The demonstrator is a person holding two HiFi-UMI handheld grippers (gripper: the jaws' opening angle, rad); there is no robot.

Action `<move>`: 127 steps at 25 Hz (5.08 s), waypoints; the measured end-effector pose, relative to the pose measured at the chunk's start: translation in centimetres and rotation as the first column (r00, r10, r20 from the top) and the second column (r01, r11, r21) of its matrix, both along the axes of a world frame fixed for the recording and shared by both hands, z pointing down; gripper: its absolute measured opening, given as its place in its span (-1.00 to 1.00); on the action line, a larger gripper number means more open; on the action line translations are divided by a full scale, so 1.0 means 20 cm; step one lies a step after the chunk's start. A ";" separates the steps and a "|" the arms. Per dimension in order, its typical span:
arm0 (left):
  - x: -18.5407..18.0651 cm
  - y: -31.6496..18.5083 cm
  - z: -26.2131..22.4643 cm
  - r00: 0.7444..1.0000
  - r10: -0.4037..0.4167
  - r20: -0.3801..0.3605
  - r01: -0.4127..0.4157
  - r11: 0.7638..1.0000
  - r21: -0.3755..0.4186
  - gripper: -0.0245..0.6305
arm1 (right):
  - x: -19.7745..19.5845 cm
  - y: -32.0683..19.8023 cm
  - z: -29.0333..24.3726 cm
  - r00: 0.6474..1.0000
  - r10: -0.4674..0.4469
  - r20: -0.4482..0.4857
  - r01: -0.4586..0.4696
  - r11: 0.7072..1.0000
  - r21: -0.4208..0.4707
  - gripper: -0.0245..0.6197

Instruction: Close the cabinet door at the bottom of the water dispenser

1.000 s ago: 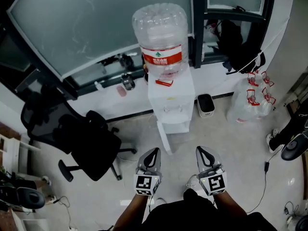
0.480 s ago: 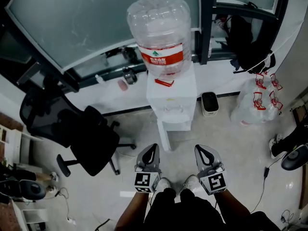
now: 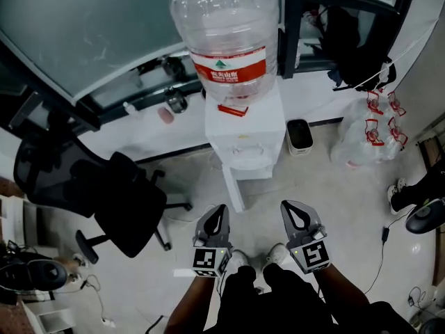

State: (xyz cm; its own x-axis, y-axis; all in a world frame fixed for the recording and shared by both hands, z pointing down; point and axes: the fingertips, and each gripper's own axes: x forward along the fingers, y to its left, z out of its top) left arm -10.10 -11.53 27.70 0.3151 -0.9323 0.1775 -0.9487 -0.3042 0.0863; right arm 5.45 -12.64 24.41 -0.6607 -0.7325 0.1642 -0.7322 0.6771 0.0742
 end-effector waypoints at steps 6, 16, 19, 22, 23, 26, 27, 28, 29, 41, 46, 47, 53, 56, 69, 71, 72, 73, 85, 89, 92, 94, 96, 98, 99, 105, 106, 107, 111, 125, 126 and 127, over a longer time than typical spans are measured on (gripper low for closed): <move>-0.04 -0.05 0.38 1.000 -0.002 0.026 0.002 1.000 0.001 -0.87 | -0.08 -0.09 0.38 1.000 0.002 -0.009 -0.002 1.000 -0.003 -0.91; -0.18 -0.15 1.46 0.999 -0.046 0.022 0.046 0.999 -0.021 -0.87 | -0.15 -0.24 1.46 1.000 0.004 -0.027 -0.004 1.000 -0.008 -0.91; -0.21 -0.18 1.73 0.998 -0.061 0.021 0.061 0.998 0.003 -0.87 | -0.17 -0.28 1.70 0.999 -0.005 -0.037 0.006 1.000 0.025 -0.91; -0.26 -0.19 1.97 0.997 -0.078 0.003 0.078 0.996 0.032 -0.87 | -0.20 -0.30 1.92 0.999 -0.016 -0.039 0.018 0.998 0.066 -0.91; -0.27 -0.19 2.04 0.997 -0.082 -0.012 0.082 0.996 0.033 -0.87 | -0.21 -0.30 1.98 0.999 -0.019 -0.035 0.022 0.996 0.083 -0.91; -0.28 -0.15 2.22 0.995 -0.092 -0.031 0.094 0.994 0.054 -0.87 | -0.22 -0.29 2.16 0.999 -0.020 -0.032 0.024 0.992 0.120 -0.91; -0.28 -0.14 2.26 0.995 -0.091 -0.029 0.093 0.994 0.062 -0.87 | -0.22 -0.30 2.21 0.999 -0.018 -0.036 0.023 0.992 0.127 -0.91; -0.28 -0.14 2.30 0.996 -0.089 -0.023 0.090 0.994 0.067 -0.87 | -0.23 -0.31 2.26 0.999 -0.017 -0.039 0.022 0.991 0.134 -0.91; -0.27 -0.15 2.34 0.996 -0.085 -0.015 0.086 0.994 0.072 -0.87 | -0.23 -0.31 2.29 0.999 -0.019 -0.040 0.025 0.990 0.140 -0.91; -0.24 -0.08 2.60 0.995 -0.094 0.041 0.095 0.995 -0.017 -0.87 | -0.19 -0.30 2.45 1.000 0.010 0.011 -0.011 0.998 0.064 -0.91; -0.21 -0.07 2.66 0.996 -0.068 0.060 0.070 0.997 -0.036 -0.87 | -0.23 -0.29 2.42 1.000 -0.022 0.004 0.022 0.996 0.084 -0.91; -0.21 -0.08 2.67 0.996 -0.068 0.061 0.069 0.997 -0.030 -0.87 | -0.22 -0.29 2.43 1.000 -0.018 0.006 0.017 0.997 0.080 -0.91; -0.17 -0.08 2.70 0.996 -0.056 0.069 0.059 0.997 -0.042 -0.87 | -0.23 -0.28 2.42 1.000 -0.025 0.010 0.024 0.995 0.095 -0.91; -0.15 -0.10 2.70 0.995 -0.054 0.080 0.058 0.998 -0.037 -0.87 | -0.21 -0.26 2.42 1.000 -0.024 -0.004 0.025 0.994 0.102 -0.91; -0.05 -0.19 2.67 0.997 -0.023 0.073 0.025 1.000 -0.019 -0.87 | -0.16 -0.26 2.41 1.000 0.005 0.011 -0.006 0.997 0.082 -0.91; -0.03 -0.21 2.68 0.997 -0.014 0.073 0.015 1.000 -0.016 -0.87 | -0.13 -0.28 2.41 1.000 0.024 0.001 -0.024 0.996 0.085 -0.91; -0.02 -0.22 2.68 0.997 -0.006 0.071 0.007 1.000 -0.016 -0.87 | -0.12 -0.28 2.42 0.999 0.034 0.001 -0.034 0.996 0.079 -0.91; -0.01 -0.22 2.69 0.998 0.003 0.067 -0.002 1.000 -0.019 -0.87 | -0.11 -0.28 2.42 0.999 0.043 0.005 -0.043 0.997 0.070 -0.91; 0.18 -0.32 2.69 0.992 0.102 0.070 -0.100 0.995 -0.028 -0.87 | 0.00 -0.34 2.33 0.990 0.101 0.096 -0.104 0.994 0.033 -0.91; 0.27 -0.38 2.68 0.990 0.116 0.081 -0.115 0.993 -0.023 -0.87 | 0.03 -0.39 2.27 0.992 0.097 0.084 -0.101 0.994 0.039 -0.91; 0.33 -0.44 2.67 0.989 0.123 0.085 -0.122 0.992 -0.013 -0.87 | 0.07 -0.44 2.23 0.991 0.116 0.060 -0.119 0.991 0.058 -0.91; 0.38 -0.47 2.67 0.988 0.134 0.079 -0.134 0.991 -0.009 -0.87 | 0.11 -0.48 2.25 0.989 0.142 0.046 -0.144 0.988 0.049 -0.91; 0.42 -0.51 2.66 0.985 0.149 0.082 -0.149 0.989 -0.002 -0.87 | 0.12 -0.50 2.27 0.988 0.147 0.043 -0.149 0.988 0.049 -0.91; 0.43 -0.55 2.65 0.984 0.157 0.085 -0.159 0.987 0.011 -0.87 | 0.12 -0.50 2.27 0.988 0.142 0.051 -0.146 0.987 0.066 -0.91; 0.45 -0.57 2.64 0.983 0.160 0.085 -0.162 0.987 0.017 -0.87 | 0.12 -0.50 2.26 0.989 0.136 0.051 -0.140 0.987 0.084 -0.91; 0.53 -0.70 2.62 0.976 0.172 0.134 -0.178 0.983 0.035 -0.86 | 0.12 -0.49 2.33 0.994 0.111 0.019 -0.112 0.987 0.114 -0.91; 0.54 -0.72 2.62 0.975 0.175 0.136 -0.181 0.983 0.036 -0.86 | 0.13 -0.49 2.34 0.993 0.114 0.019 -0.115 0.987 0.114 -0.91; 0.56 -0.74 2.62 0.975 0.176 0.133 -0.182 0.983 0.036 -0.87 | 0.14 -0.49 2.35 0.993 0.116 0.017 -0.118 0.986 0.116 -0.91; 0.60 -0.83 2.61 0.979 0.169 0.115 -0.175 0.983 0.048 -0.87 | 0.20 -0.51 2.37 0.990 0.138 0.000 -0.137 0.981 0.135 -0.91; 0.72 -1.11 2.59 0.972 0.184 0.143 -0.195 0.978 0.070 -0.87 | 0.16 -0.55 2.51 0.992 0.079 -0.095 -0.067 0.990 0.126 -0.91; 0.72 -1.12 2.59 0.974 0.183 0.136 -0.193 0.979 0.070 -0.87 | 0.16 -0.55 2.52 0.993 0.074 -0.094 -0.062 0.991 0.122 -0.91; 0.72 -1.14 2.59 0.976 0.180 0.126 -0.190 0.979 0.069 -0.87 | 0.16 -0.56 2.53 0.994 0.072 -0.083 -0.062 0.991 0.116 -0.91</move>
